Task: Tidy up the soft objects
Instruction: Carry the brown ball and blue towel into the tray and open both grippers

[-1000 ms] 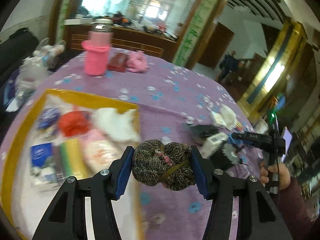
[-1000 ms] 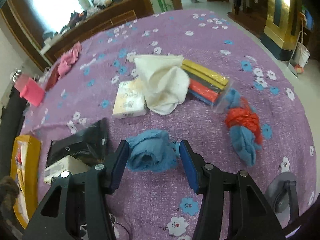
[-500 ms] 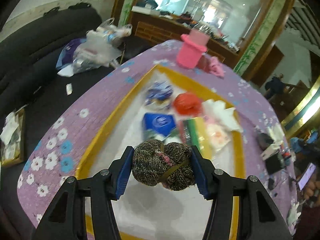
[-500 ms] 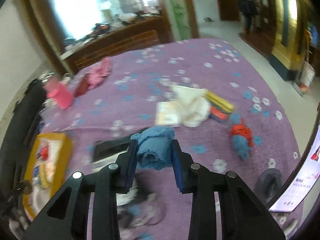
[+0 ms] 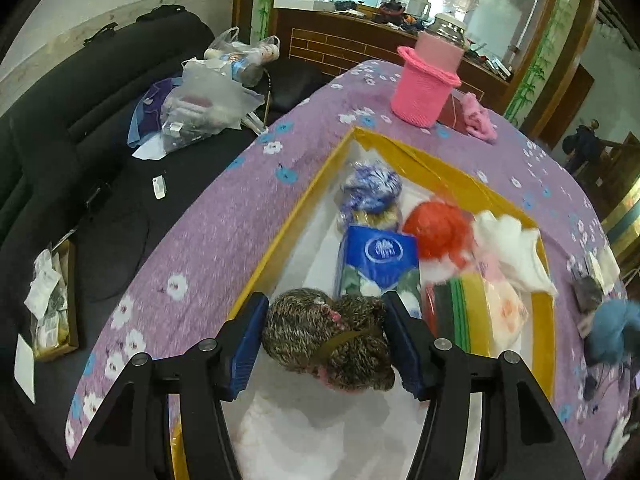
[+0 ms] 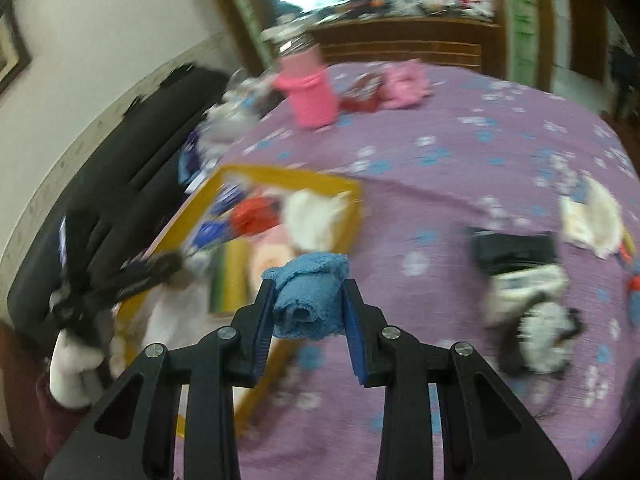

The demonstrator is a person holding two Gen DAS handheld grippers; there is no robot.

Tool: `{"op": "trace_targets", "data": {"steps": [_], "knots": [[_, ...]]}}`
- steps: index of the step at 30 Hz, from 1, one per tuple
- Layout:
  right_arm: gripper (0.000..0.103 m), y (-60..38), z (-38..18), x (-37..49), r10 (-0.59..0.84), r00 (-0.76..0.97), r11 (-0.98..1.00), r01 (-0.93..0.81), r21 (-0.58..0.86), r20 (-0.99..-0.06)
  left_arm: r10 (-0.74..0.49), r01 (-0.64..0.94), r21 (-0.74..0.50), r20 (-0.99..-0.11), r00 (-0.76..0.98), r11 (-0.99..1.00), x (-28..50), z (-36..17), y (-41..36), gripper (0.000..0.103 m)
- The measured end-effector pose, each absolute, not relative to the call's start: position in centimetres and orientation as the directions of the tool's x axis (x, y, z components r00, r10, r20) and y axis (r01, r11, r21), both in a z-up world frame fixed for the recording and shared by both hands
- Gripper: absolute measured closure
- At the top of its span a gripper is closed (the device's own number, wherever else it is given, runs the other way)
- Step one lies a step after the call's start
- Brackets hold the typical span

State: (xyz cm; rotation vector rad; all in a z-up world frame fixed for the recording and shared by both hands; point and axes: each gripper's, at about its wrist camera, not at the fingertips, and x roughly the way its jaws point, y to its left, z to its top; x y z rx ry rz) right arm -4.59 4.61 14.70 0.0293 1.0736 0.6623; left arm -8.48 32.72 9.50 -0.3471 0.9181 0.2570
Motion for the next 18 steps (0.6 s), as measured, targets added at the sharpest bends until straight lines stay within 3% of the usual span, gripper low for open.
{"op": "trace_targets", "data": {"steps": [7,12,18], "knots": [[0.073,10.7,11.4,-6.3,0.484,0.212,0.769,-0.565,0.297,-0.849,0.02,-0.352,-0.284,-0.752,0.659,0.892,-10.2,9.7,34.0,0.029],[0.069,12.6,9.9,-7.4,0.417,0.226,0.775,-0.594,0.215,-0.88,0.034,-0.358,-0.343,-0.679,0.734,0.868,-14.1,11.6,35.4,0.025],[0.046,13.2,10.5,-7.9,0.405,0.277,0.768,-0.62,0.16,-0.871,0.042,-0.329,-0.358,-0.618,0.785,0.874,-17.5,12.7,34.5,0.022]]}}
